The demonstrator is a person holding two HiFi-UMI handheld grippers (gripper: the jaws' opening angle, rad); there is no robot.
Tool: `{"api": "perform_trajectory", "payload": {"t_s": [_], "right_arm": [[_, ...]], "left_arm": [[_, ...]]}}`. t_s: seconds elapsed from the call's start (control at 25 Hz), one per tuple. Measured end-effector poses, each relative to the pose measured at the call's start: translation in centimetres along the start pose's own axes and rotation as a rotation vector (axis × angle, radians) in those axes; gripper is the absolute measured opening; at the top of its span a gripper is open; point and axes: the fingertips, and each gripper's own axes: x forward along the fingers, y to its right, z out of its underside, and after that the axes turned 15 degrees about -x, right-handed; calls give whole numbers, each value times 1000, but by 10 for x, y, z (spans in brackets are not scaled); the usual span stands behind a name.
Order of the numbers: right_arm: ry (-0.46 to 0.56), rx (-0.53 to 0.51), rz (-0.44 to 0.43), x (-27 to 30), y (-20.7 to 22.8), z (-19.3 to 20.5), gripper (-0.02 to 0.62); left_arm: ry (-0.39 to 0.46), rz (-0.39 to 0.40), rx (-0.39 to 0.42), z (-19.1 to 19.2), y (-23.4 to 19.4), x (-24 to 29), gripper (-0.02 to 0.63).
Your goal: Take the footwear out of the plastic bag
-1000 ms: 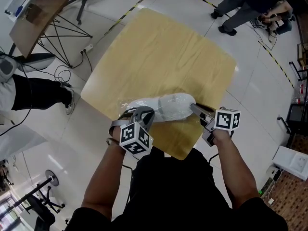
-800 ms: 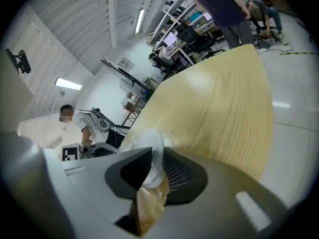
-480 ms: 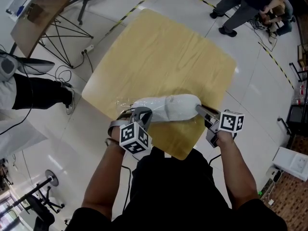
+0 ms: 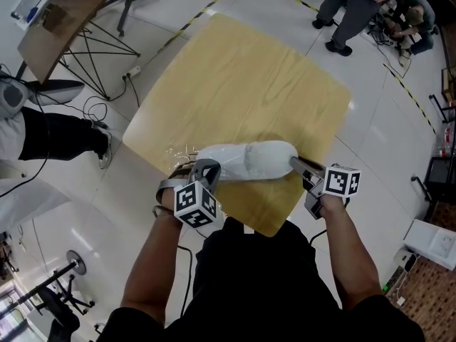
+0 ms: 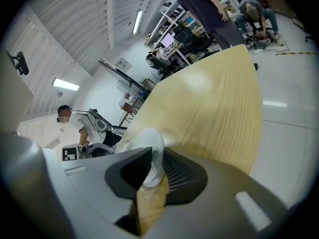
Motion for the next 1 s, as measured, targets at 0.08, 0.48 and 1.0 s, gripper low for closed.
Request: {"api": "perform_trajectory", "payload": {"t_s": [0.08,0.48,1.0], "right_arm": [[0,2,-1,1,0,1,75],[-10,15,1,3,2,9,76],[-19,16,5,3,4,12,77]], "left_arm": [[-5,-5,3,3,-1,-2,14],[-28,-29,17,14,-6,-7,14],[-56,-44,14,31,-11,-11,12]]}}
